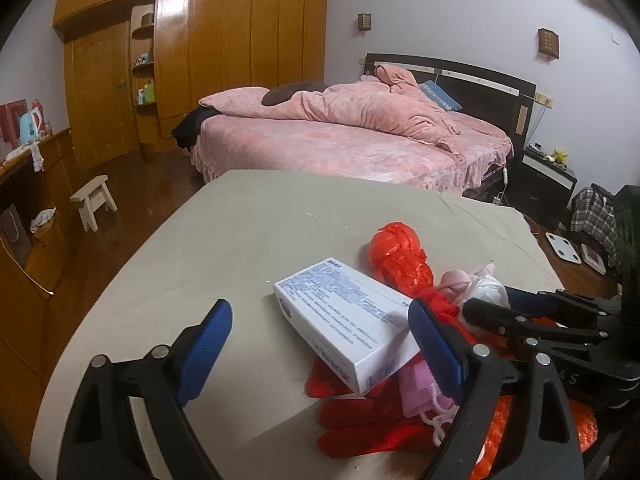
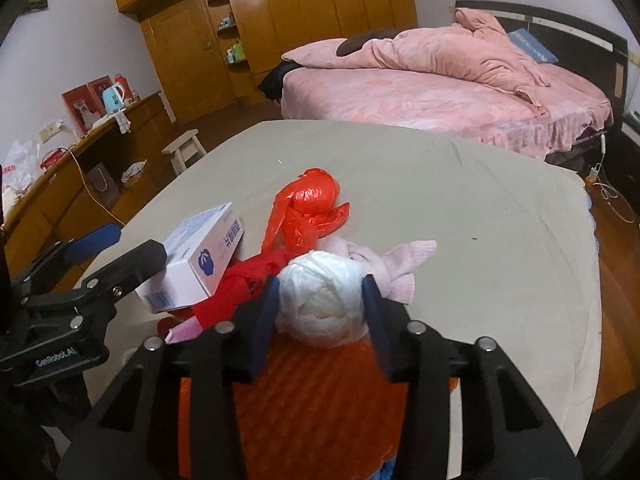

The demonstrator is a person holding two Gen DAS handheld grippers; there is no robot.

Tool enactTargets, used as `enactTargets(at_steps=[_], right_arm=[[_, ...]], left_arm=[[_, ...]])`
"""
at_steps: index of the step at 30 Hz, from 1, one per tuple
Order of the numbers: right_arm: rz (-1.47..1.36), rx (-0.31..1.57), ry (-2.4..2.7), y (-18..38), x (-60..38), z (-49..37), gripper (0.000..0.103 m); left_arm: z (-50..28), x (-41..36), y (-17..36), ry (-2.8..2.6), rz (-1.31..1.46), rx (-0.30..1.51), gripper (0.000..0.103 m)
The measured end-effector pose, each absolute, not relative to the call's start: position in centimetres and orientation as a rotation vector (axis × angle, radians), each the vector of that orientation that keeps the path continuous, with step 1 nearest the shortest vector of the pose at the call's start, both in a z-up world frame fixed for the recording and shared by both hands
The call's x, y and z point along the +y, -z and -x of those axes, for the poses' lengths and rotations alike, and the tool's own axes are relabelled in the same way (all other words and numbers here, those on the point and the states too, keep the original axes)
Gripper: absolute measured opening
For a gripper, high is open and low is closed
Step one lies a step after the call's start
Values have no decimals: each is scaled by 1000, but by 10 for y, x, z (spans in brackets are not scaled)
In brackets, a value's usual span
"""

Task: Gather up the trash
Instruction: 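Grasp the white medicine box with left gripper while right gripper grasps white tissue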

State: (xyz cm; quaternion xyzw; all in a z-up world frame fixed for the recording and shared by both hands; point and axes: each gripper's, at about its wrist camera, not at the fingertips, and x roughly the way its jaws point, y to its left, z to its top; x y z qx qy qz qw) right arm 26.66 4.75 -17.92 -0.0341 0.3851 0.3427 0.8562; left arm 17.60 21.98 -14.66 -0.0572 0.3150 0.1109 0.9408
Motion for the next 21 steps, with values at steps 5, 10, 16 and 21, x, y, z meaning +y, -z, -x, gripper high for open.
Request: enactTargets(at_steps=[5,10,16,21], right_arm=[[39,781,-699,167,34,-263,37],[40,762,-680,159,22,-263,37],[49,754,-675,159,21,-262,37],[46,761,-675,163,23,-260,37]], left_arm=[[-182,210,148,-198,122,654,88],[-192,196,153,-184,112,665,90],[-198,201,166,-224,99,719,90],[-181,220,170,-261,106,738,90]])
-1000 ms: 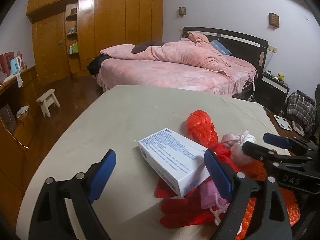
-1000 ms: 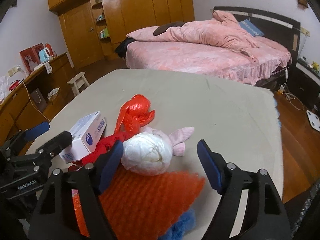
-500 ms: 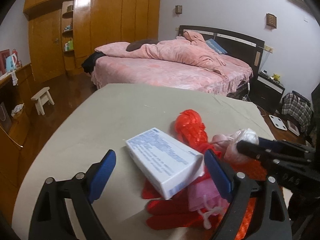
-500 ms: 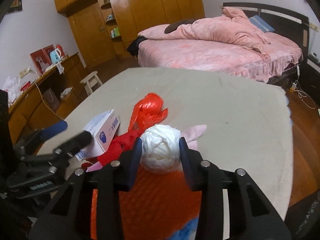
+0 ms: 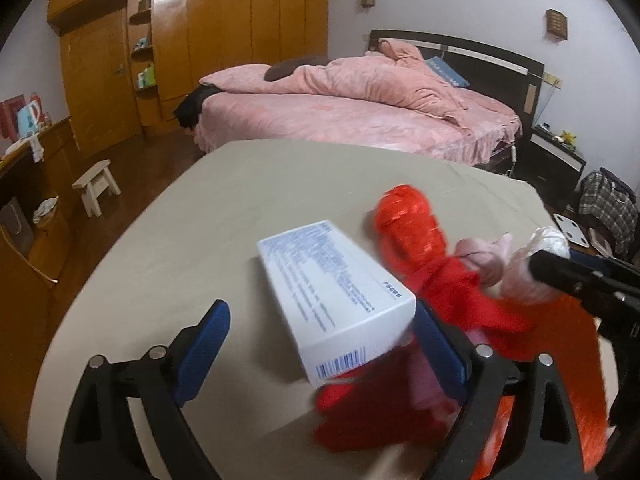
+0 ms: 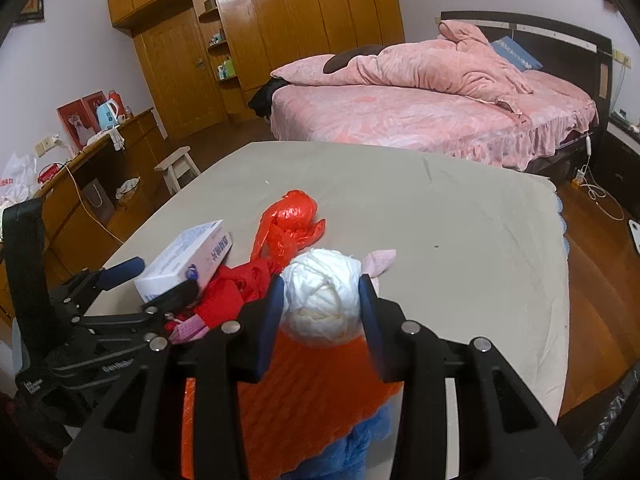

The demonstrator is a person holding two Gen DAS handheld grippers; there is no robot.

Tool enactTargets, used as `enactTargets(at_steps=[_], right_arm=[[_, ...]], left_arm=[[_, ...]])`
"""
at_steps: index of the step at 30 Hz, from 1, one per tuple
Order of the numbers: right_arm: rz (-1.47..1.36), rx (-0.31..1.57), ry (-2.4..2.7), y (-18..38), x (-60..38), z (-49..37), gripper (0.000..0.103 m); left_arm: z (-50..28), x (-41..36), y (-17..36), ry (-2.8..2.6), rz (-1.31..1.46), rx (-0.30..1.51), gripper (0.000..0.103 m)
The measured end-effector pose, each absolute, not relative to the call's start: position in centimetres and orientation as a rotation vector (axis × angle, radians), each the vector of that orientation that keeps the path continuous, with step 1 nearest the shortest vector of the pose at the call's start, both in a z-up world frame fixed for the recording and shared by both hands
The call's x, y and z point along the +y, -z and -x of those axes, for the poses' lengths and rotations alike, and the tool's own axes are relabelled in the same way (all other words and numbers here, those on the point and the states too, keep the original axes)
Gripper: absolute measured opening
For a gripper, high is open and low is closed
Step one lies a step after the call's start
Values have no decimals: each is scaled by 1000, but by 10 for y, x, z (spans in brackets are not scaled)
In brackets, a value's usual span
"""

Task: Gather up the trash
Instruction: 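Grasp the white medicine box with left gripper while right gripper grasps white tissue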

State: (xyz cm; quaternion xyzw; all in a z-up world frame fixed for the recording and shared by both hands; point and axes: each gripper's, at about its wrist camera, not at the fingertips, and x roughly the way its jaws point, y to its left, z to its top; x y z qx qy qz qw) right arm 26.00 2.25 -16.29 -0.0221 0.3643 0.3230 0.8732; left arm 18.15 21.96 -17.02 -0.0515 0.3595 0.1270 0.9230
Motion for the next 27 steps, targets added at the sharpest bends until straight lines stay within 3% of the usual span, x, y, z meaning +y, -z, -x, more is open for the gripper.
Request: enactTargets(at_steps=[14,15,19,27], right_arm=[[55,764,-656,167,26,-262,37],[55,765,-654,167,27,-261,37],[56,760,-651,166,26,-259,37],[46,719,-655,149,21,-249,37]], left_arm=[[-184,246,181,-282,148,790,90],[-187,245,182,-282,146,802,88],[-192,247,187,-254,175,832,55],[-170,246,157,-262,189,720,55]])
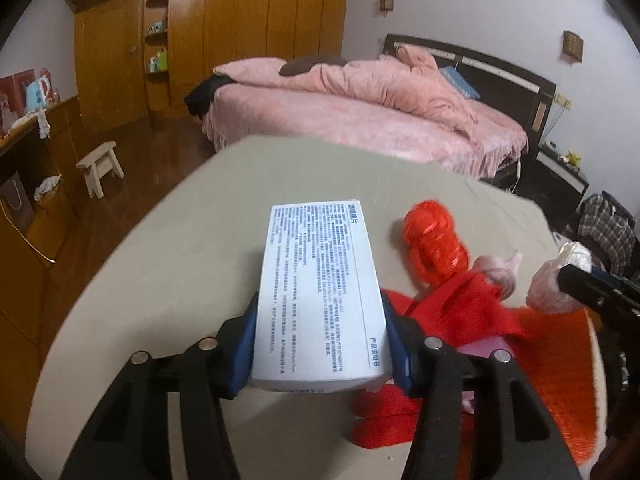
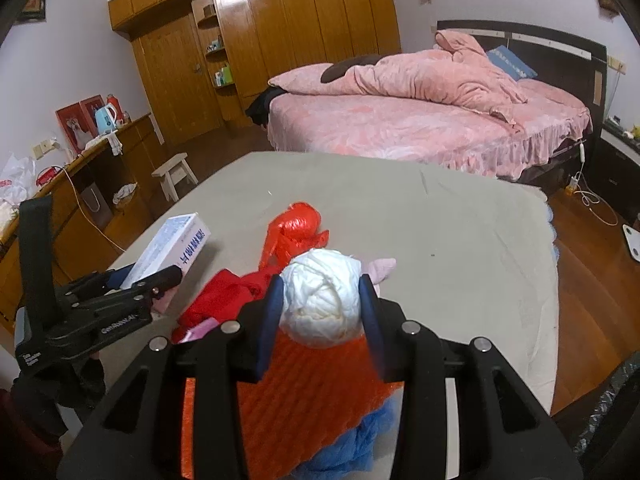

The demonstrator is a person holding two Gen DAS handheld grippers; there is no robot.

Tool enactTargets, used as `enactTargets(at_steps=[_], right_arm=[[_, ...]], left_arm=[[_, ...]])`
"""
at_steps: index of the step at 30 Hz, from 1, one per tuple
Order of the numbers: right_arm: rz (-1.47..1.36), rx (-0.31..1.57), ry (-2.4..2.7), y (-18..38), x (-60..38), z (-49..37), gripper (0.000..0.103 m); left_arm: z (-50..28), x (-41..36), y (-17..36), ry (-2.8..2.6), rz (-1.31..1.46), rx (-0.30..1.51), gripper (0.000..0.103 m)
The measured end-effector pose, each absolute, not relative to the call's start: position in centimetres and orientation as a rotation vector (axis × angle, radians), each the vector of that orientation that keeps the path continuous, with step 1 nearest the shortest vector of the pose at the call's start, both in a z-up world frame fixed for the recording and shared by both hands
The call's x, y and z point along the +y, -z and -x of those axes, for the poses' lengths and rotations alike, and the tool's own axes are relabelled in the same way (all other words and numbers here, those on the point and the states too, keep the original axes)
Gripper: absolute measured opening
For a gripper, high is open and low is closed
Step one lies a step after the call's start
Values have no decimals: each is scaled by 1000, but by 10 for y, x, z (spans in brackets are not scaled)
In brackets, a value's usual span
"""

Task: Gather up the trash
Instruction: 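Grasp the white medicine box with left gripper while right gripper grasps white tissue, then carry the box and tissue over the bin and release both into it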

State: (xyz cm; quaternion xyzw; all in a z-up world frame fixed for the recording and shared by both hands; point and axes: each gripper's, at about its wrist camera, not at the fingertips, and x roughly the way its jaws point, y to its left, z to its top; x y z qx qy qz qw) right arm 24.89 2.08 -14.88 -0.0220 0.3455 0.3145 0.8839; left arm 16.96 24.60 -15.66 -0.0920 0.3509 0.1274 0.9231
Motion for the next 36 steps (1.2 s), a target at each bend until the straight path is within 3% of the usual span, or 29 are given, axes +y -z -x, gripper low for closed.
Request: enactTargets(at_steps=[12,36], right_arm=[[4,640,-656,107,-6,-221,37],[-40,550,-545,62,-112,-151,37]], left_arm=[[-146,209,108,-208,177,664,55],[-107,108,68,-26,115,598,55]])
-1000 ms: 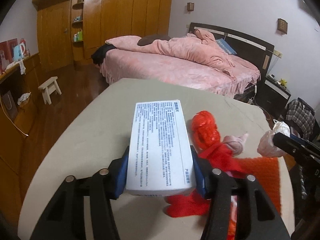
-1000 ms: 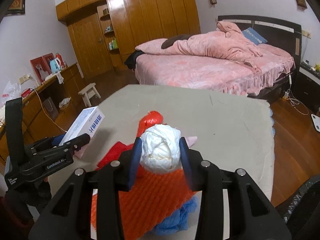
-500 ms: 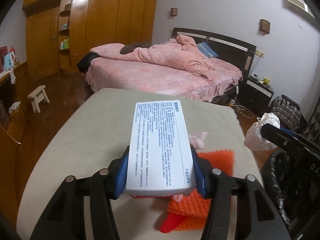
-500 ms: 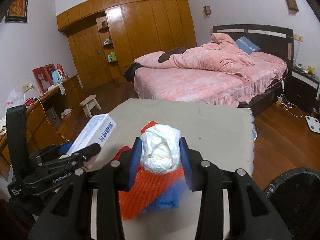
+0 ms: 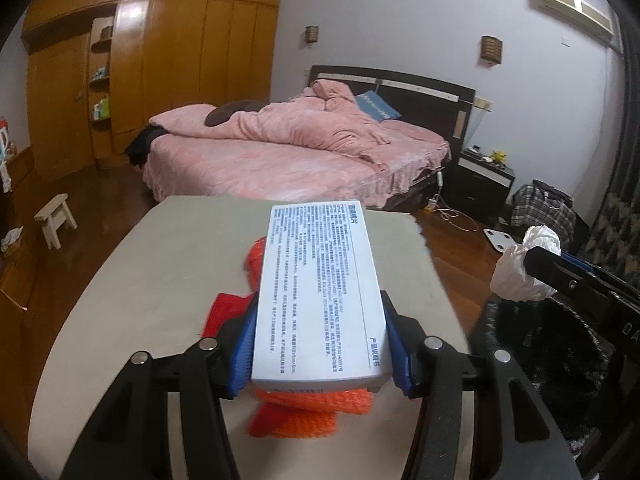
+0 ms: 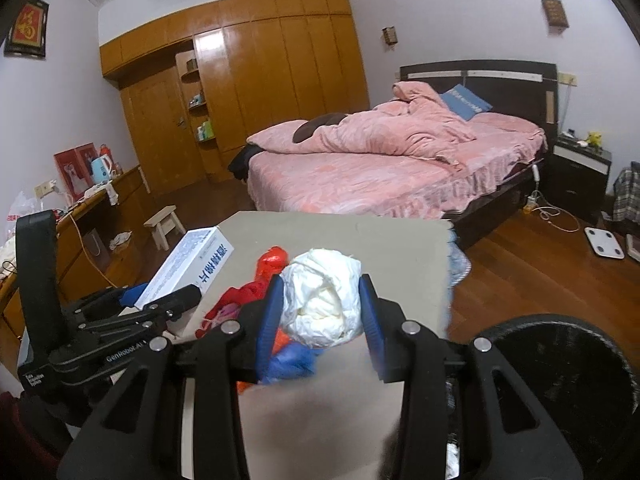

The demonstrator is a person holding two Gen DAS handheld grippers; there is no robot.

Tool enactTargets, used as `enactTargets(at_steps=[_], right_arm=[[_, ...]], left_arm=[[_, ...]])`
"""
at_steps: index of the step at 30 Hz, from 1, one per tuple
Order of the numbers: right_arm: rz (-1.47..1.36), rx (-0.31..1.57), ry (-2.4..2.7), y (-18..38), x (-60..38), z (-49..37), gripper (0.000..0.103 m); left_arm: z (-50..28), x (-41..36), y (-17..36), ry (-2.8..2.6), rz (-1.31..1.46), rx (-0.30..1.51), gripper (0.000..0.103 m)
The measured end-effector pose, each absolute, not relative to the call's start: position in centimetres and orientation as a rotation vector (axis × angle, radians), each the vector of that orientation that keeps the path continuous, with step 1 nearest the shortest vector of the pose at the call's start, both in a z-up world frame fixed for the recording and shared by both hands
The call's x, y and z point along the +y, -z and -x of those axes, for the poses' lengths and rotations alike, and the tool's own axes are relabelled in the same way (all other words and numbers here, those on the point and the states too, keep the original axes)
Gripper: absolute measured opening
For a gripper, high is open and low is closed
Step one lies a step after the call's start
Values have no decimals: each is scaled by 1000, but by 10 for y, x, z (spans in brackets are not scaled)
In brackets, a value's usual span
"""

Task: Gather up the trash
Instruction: 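Carry the box and tissue over the bin and release both into it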

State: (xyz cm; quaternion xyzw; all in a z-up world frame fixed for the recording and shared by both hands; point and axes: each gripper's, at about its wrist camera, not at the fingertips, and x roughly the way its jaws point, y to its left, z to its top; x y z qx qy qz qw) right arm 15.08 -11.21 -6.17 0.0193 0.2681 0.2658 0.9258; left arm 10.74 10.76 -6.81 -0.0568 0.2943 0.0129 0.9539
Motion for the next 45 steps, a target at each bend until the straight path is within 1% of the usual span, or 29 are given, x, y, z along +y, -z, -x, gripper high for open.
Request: enactTargets(at_steps=[18,26,33,45], right_arm=[[-60,516,-344,61,-223,-100,37],[-79,534,-235,78,-269,-88,37],[-107,556,-155,95,-301,-82,37],[-138,583,-55,110,-341,-81,37]], left_arm=[[-93,0,55,182,46,545,55],[-99,-48,61,288,7,543,55],[-104,-87,78,369,-29,555,55],[-119,-137,98,486,-47,593,55]])
